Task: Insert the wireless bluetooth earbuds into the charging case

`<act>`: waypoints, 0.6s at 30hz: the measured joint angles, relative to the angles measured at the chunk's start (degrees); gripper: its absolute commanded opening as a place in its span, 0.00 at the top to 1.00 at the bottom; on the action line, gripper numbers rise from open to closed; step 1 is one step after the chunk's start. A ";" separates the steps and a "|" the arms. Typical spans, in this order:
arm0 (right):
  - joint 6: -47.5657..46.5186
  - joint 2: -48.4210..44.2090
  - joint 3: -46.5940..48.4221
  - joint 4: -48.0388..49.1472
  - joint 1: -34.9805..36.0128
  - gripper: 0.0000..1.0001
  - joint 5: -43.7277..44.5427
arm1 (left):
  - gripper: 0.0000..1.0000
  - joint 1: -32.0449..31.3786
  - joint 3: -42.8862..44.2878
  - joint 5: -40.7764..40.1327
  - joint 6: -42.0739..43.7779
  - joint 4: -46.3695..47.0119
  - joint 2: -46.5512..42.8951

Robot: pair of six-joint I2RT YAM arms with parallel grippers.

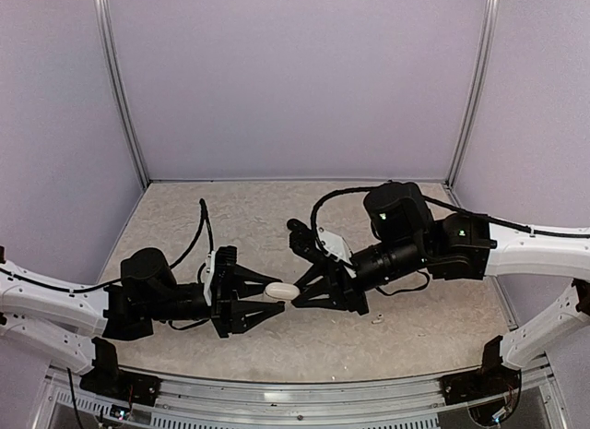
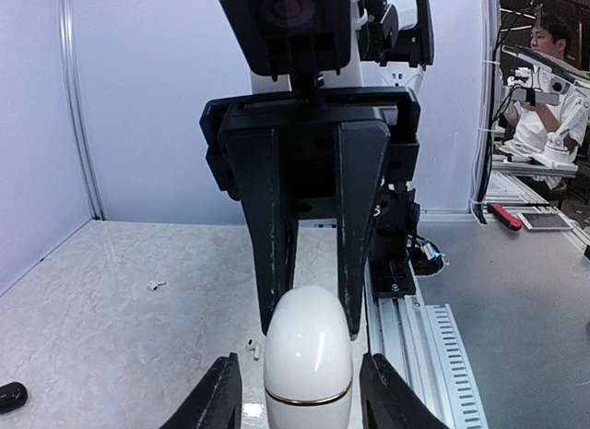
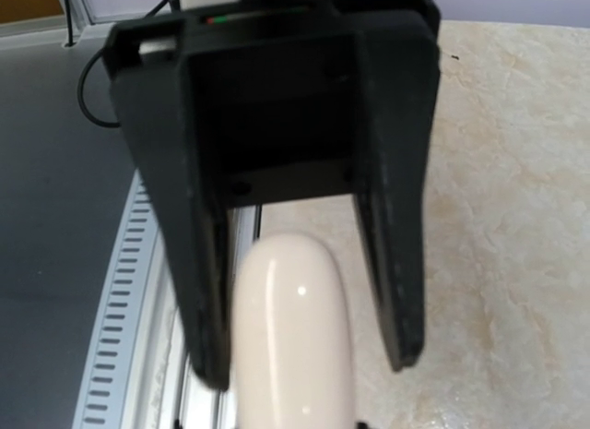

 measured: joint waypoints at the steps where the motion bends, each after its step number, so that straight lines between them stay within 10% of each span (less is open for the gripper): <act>1: 0.00 0.00 0.13 0.00 0.00 0.89 0.00 | 0.53 0.00 0.00 -0.07 -0.04 0.02 0.00; 18: -0.04 0.00 0.59 0.20 0.00 0.90 0.02 | 0.57 -0.02 0.00 0.72 -1.40 2.49 2.75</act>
